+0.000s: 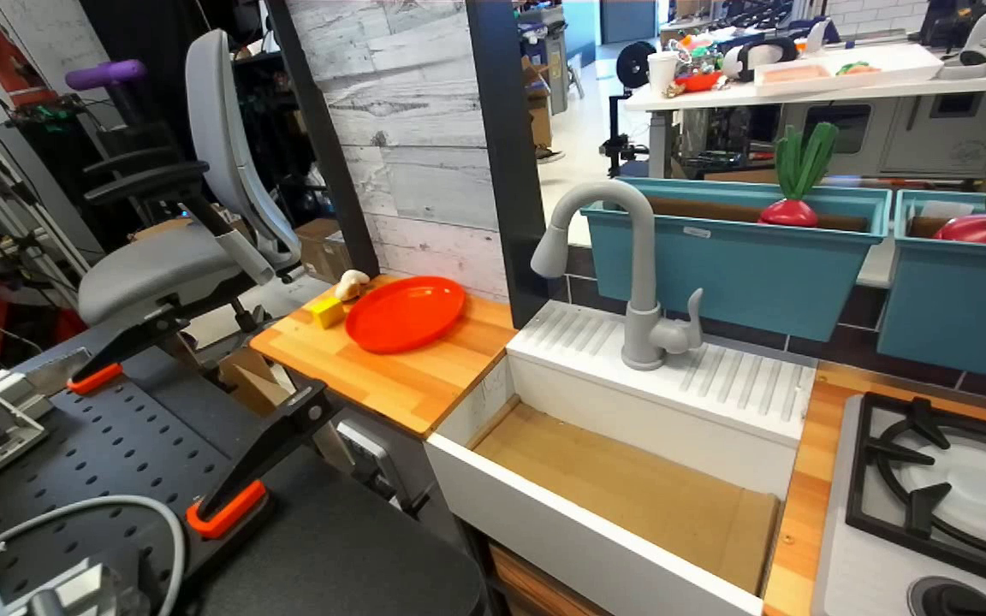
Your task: Move the faucet to the right side of the sink
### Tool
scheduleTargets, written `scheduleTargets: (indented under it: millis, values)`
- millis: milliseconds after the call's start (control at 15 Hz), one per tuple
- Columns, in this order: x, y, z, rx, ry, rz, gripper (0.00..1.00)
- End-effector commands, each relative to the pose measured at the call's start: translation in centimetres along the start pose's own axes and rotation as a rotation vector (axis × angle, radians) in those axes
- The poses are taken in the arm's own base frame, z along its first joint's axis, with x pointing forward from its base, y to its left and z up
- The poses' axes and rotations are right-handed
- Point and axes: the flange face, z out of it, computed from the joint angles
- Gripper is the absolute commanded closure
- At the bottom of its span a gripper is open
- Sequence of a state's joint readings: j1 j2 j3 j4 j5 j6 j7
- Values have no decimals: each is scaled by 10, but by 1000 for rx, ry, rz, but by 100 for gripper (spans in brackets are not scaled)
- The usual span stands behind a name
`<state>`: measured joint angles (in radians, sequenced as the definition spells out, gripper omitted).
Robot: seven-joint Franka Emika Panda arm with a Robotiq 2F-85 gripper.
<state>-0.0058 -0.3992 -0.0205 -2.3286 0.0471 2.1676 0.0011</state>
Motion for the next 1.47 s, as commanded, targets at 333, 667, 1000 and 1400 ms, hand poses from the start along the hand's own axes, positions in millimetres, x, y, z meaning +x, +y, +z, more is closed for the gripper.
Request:
scheduleTargets:
  millis: [333, 667, 1000, 1400]
  values:
    - [63, 79, 119, -4, -60, 260, 0]
    - [89, 128, 193, 74, -136, 475, 0]
    - [112, 175, 245, 176, -166, 726, 0]
    - [120, 216, 289, 150, -184, 903, 0]
